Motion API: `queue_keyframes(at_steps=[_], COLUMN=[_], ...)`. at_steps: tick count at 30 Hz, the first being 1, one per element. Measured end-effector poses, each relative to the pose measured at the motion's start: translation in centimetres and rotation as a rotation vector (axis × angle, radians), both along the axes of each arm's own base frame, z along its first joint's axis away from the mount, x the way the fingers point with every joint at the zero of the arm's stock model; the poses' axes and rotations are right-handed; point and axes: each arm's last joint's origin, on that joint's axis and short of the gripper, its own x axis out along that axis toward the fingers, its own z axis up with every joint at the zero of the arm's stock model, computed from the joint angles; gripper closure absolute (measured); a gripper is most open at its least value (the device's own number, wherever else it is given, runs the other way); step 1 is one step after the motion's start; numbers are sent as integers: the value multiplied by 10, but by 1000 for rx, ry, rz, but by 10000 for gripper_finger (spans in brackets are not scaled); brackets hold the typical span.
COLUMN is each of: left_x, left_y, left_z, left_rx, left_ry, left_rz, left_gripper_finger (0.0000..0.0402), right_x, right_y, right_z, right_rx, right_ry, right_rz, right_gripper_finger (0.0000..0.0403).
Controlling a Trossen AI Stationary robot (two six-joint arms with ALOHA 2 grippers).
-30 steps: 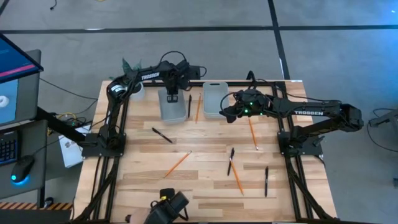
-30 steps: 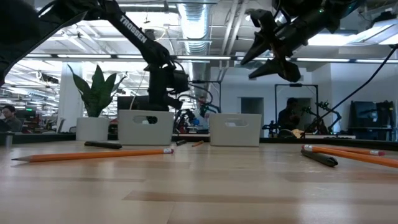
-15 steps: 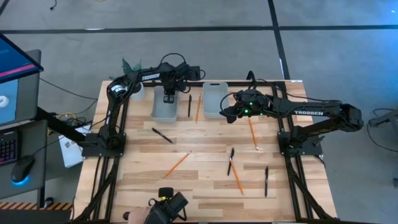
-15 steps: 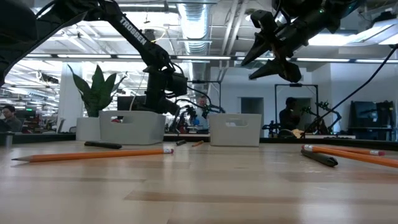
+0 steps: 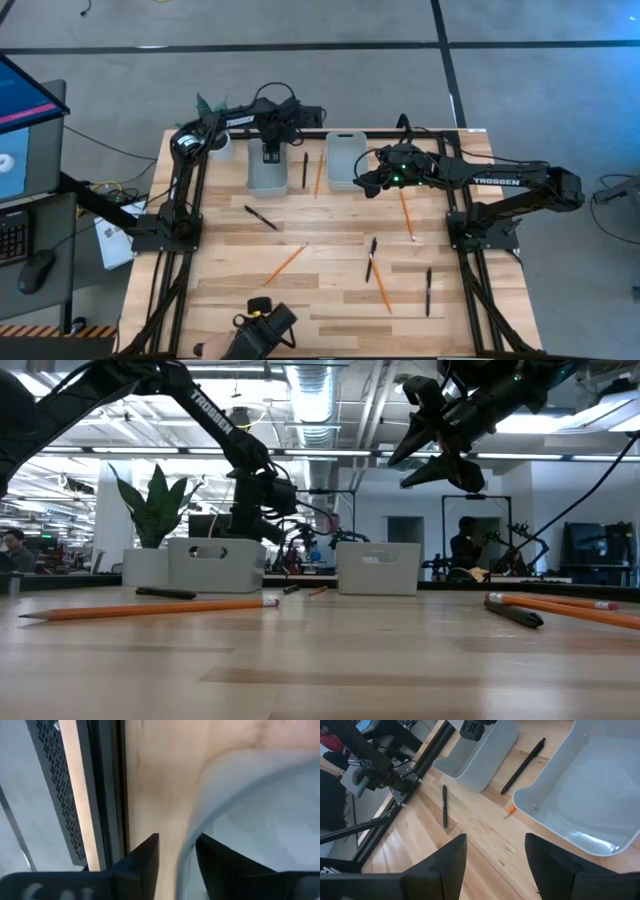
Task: Sort pens & pencils
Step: Move the bottom gray bin to the top left of the table, then put the orange pencil into the right gray bin
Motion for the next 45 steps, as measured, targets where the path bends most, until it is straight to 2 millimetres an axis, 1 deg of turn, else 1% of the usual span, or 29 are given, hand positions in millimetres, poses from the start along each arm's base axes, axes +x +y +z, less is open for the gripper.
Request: queue_keyframes(at_steps=[6, 12, 14, 18, 24, 29, 33, 37, 40, 45], left_x=[-7, -8, -7, -4, -1, -3, -7, -12, -21, -37], left_y=[1, 0, 1, 4, 14, 21, 23, 21, 11, -21], left_z=[-1, 0, 5, 23, 66, 110, 150, 188, 209, 254], left_rx=[-89, -94, -111, -139, -150, -143, -142, -134, -113, -63], left_ry=[-32, -27, -43, -94, -193, -289, -414, -544, -659, -798], left_rz=[45, 53, 53, 68, 100, 142, 191, 235, 234, 211], left_gripper_finger=[227, 200, 197, 195, 195, 195, 195, 195, 195, 195], right_x=[0, 0, 0, 0, 0, -1, -3, -3, -3, -3], right_y=[0, 0, 0, 0, 0, 0, 0, 1, 1, 1], right_z=[0, 0, 0, 0, -1, -2, -3, -4, -4, -4], right_rx=[0, -6, -6, -6, -5, 1, 6, 8, 8, 6], right_ry=[0, 2, 2, 3, 8, 28, 45, 54, 54, 53], right_rz=[0, 3, 3, 3, 3, 4, 4, 4, 4, 7], right_gripper_finger=[181, 181, 181, 181, 181, 181, 181, 181, 181, 181])
